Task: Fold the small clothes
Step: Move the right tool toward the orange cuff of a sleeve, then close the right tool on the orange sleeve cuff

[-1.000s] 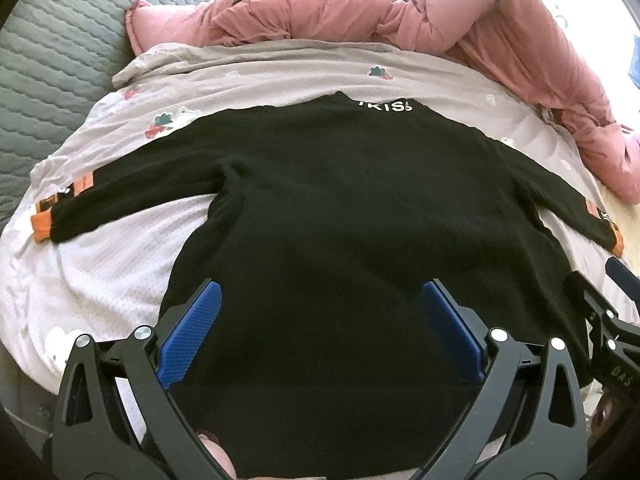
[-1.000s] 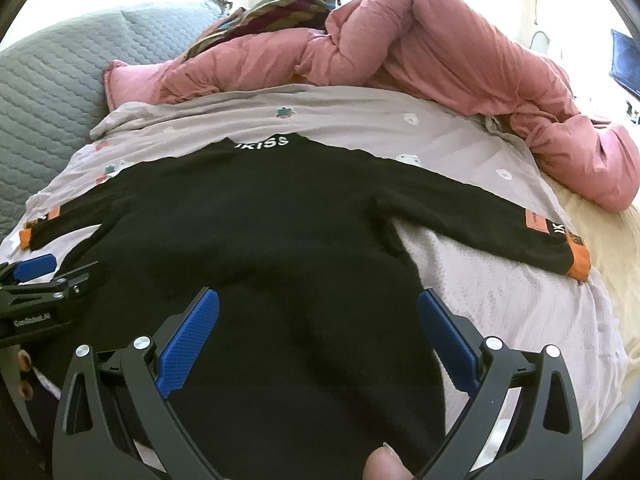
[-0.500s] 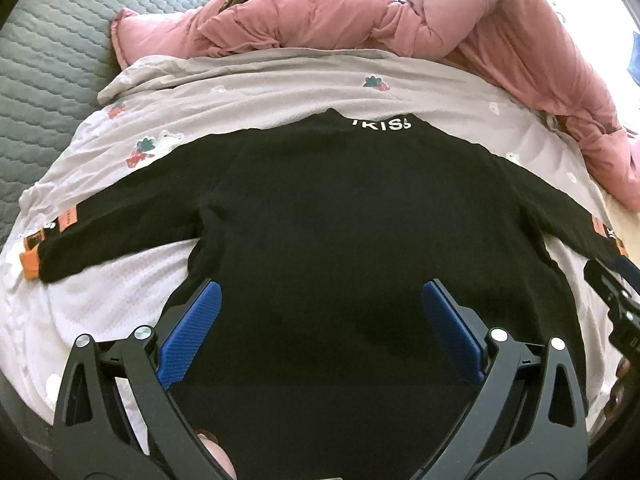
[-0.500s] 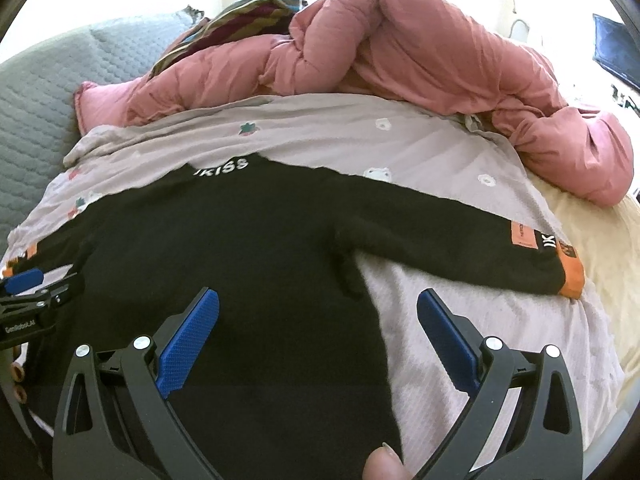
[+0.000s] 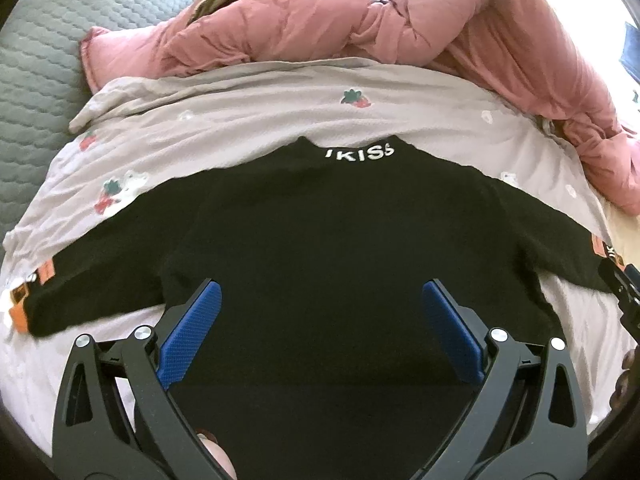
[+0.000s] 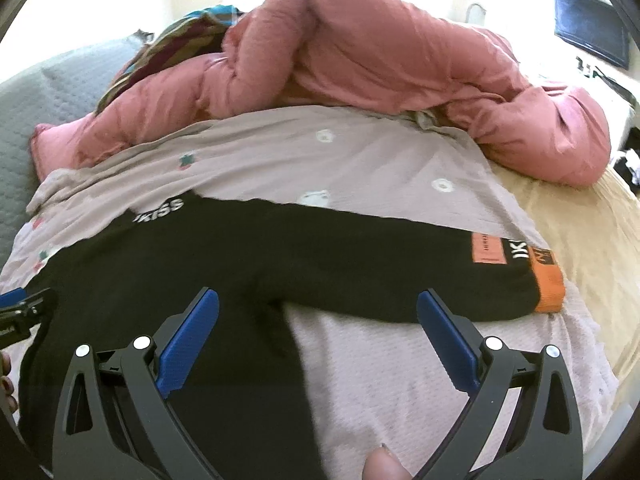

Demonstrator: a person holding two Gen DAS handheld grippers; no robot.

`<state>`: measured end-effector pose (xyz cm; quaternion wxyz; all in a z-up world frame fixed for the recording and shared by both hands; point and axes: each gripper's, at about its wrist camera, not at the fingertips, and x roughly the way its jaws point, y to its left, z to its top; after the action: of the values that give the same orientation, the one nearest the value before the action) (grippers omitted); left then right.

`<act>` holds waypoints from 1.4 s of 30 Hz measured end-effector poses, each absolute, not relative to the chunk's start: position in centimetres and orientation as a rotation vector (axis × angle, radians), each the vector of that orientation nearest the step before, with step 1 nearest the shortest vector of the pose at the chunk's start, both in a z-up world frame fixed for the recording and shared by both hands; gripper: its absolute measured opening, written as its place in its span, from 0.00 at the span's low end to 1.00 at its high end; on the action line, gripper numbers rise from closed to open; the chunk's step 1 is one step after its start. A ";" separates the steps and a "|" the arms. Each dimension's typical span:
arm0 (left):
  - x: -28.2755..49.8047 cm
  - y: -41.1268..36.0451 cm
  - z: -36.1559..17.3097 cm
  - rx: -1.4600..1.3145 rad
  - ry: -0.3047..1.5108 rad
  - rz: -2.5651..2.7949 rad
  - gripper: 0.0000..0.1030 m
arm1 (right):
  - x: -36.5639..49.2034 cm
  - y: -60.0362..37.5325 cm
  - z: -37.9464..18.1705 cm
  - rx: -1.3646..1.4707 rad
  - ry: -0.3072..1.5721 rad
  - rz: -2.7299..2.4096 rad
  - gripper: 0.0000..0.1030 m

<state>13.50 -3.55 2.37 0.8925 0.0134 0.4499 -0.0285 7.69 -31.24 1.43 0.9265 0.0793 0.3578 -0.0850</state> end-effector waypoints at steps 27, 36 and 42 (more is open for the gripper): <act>20.1 -2.1 -0.1 -0.044 0.926 -0.027 0.91 | 7.6 -50.6 -2.4 0.313 0.827 -0.588 0.95; 21.0 -0.7 -1.4 -0.051 0.943 0.006 0.91 | 8.7 -53.7 -5.3 0.362 0.913 -0.593 0.82; 20.7 -0.1 -1.5 -0.057 0.939 0.011 0.91 | 9.4 -55.1 -6.8 0.417 0.942 -0.556 0.55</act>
<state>20.71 -0.13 -1.55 0.8913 -0.0274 0.4525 0.0054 9.38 -55.08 -6.78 0.8337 0.1966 0.4445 -0.2622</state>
